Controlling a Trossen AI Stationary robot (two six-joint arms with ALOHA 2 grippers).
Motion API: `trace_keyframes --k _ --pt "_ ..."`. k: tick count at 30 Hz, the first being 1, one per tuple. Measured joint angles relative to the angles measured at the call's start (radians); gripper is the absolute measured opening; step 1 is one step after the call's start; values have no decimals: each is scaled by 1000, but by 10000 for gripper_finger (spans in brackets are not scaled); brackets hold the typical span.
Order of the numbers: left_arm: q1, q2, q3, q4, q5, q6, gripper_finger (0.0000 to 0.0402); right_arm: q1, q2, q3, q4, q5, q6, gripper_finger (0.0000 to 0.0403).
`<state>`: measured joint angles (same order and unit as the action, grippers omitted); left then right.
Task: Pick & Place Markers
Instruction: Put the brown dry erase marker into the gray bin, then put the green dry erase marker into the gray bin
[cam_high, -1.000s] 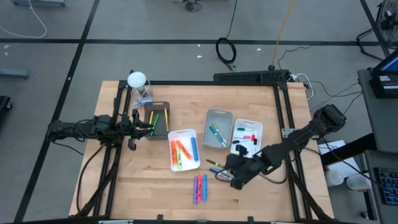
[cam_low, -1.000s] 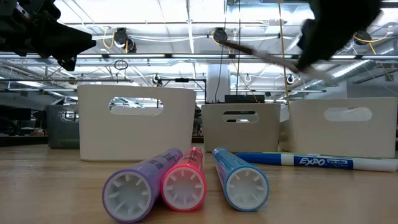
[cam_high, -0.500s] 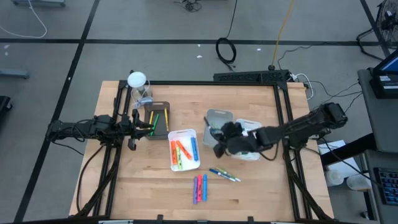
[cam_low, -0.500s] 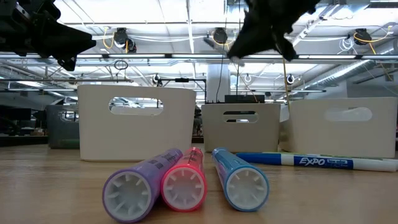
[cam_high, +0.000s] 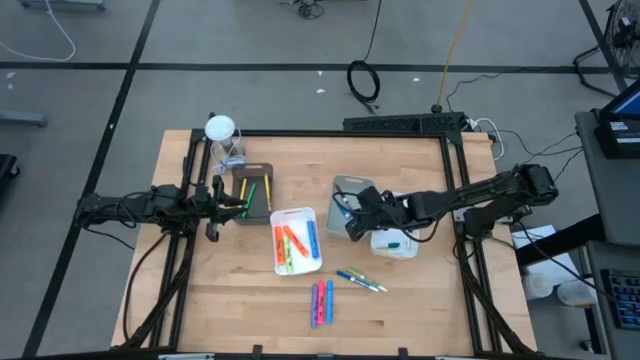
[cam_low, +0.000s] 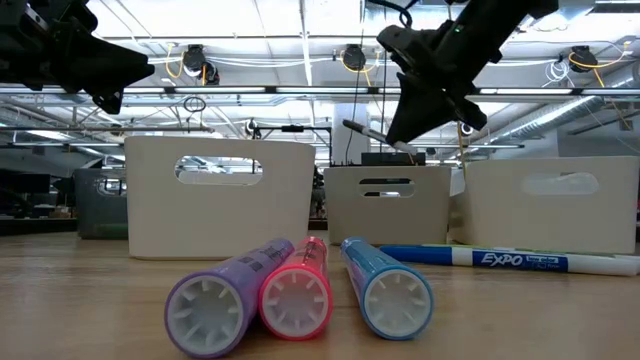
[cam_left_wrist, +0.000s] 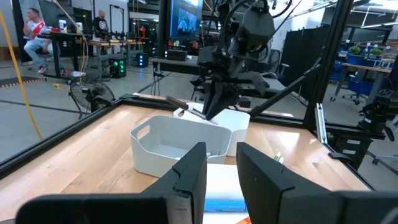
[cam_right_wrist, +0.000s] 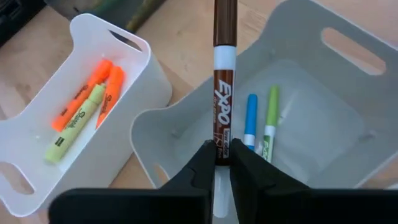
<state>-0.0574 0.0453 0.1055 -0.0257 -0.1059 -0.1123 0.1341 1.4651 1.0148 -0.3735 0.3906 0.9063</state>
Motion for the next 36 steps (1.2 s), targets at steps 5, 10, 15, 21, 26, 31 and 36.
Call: trace_keyframes --k 5,10,15,21,26,31,36 --pt "0 0 0 0 0 0 90 1 0 -23 2 -2 26 51" --pt "0 0 0 0 0 0 90 1 0 -46 2 -1 25 79" --pt "0 0 0 0 0 0 90 1 0 -62 3 -1 25 97" --pt "0 0 0 0 0 0 90 15 0 -62 199 -126 -83 104" --pt "0 0 0 0 0 0 90 114 0 -62 584 -309 -243 104" --pt "0 0 0 0 0 0 90 295 0 -32 824 -248 -460 105" --pt "0 0 0 0 0 0 90 488 61 140 626 -24 -666 106"
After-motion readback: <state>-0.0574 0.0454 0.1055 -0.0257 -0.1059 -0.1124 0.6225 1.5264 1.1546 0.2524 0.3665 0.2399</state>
